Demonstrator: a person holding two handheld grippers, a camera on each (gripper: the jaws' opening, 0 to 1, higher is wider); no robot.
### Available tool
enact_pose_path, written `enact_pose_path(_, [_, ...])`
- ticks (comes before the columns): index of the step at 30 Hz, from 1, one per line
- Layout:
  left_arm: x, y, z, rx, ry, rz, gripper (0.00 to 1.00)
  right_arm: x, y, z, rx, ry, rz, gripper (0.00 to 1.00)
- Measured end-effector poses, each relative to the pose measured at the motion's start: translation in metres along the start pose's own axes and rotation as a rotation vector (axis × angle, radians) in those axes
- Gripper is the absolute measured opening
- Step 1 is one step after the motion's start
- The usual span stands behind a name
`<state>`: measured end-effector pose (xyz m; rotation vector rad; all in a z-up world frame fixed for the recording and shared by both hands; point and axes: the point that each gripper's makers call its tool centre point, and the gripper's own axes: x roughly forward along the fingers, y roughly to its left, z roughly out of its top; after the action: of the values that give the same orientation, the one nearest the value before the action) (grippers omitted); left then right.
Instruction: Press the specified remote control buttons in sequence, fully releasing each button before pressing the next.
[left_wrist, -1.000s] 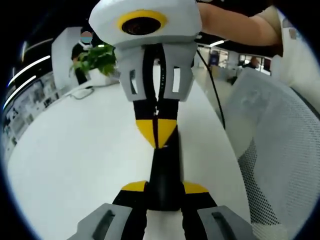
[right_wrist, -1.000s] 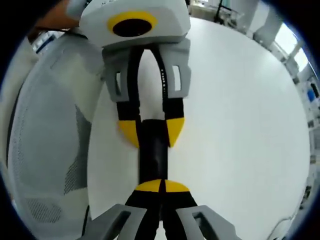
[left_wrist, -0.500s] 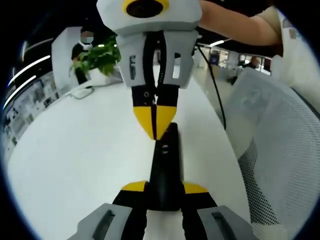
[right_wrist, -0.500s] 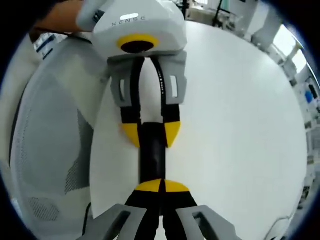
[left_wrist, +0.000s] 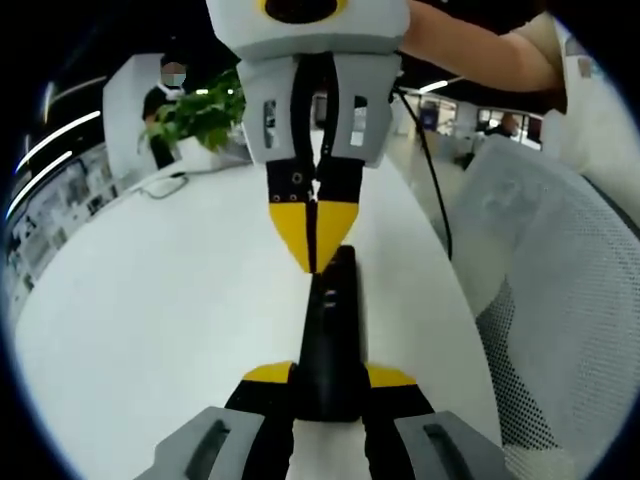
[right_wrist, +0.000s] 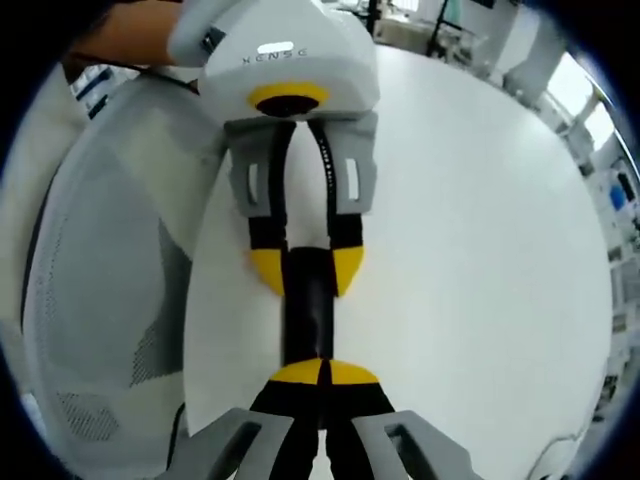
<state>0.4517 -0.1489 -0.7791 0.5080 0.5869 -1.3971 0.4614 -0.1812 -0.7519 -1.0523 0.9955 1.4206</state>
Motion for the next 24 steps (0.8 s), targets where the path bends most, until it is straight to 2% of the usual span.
enact_pose_path(24, [0.0, 0.0, 0.0, -0.002, -0.002, 0.002, 0.24, 0.018, 0.011, -0.005, -0.008, 0.015, 0.033, 0.0])
